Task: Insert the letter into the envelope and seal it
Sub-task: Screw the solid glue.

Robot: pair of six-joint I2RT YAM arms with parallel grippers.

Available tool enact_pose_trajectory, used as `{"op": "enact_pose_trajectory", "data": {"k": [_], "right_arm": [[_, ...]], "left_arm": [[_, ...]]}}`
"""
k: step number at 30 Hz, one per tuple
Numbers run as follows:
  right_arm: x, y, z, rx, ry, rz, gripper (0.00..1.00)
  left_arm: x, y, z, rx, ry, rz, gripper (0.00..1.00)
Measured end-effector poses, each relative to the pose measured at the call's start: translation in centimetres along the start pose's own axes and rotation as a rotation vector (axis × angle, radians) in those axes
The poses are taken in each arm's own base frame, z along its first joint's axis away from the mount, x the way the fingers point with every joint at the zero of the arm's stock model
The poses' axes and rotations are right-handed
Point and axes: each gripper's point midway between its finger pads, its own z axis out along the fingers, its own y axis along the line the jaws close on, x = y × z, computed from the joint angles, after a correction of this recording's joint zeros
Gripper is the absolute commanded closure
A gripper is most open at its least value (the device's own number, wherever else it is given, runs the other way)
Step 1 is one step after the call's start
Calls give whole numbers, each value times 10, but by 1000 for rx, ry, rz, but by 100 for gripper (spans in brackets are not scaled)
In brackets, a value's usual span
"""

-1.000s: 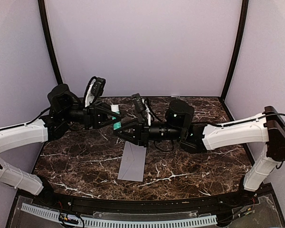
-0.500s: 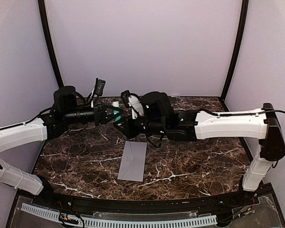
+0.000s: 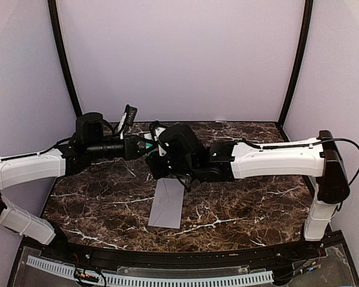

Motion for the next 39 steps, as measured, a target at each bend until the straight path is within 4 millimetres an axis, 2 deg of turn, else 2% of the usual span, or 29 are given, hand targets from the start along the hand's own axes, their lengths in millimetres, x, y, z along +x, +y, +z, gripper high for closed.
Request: {"op": "enact_pose_trajectory", "data": {"k": [2,4,6,8,13,17,21,25,30,35,39], "right_arm": [[2,3,-8,-49,-15,3,73],[2,6,-19,-100,-33,5,61],[0,9,-34,-158,-62,-2,49],[-3,12,-52,-217,-97,2,41],[-16,8,-98,-365,-206,32,32],[-25,-5,-117,-477,-279,79,27],[-27,-6,-120,-601,-302,87,27],[-23,17,-123,-747,-292,56,28],[-21,40,-117,-842,-265,23,30],[-28,59,-120,-908,-273,-5,42],[-29,66,-118,-933,-269,-10,53]], "left_arm": [[1,-6,0,38,3,-5,100],[-1,-16,-3,88,1,-3,100],[-6,-26,-7,133,-8,13,100],[-15,-36,-17,172,-30,40,100],[-33,-61,-40,256,-83,126,100],[-38,-82,-51,346,-98,185,100],[-38,-99,-56,451,-88,203,100],[-34,-111,-58,532,-67,212,100],[-26,-122,-57,587,-37,215,100],[-20,-129,-57,616,-17,217,100],[-18,-131,-56,626,-10,217,100]]}}
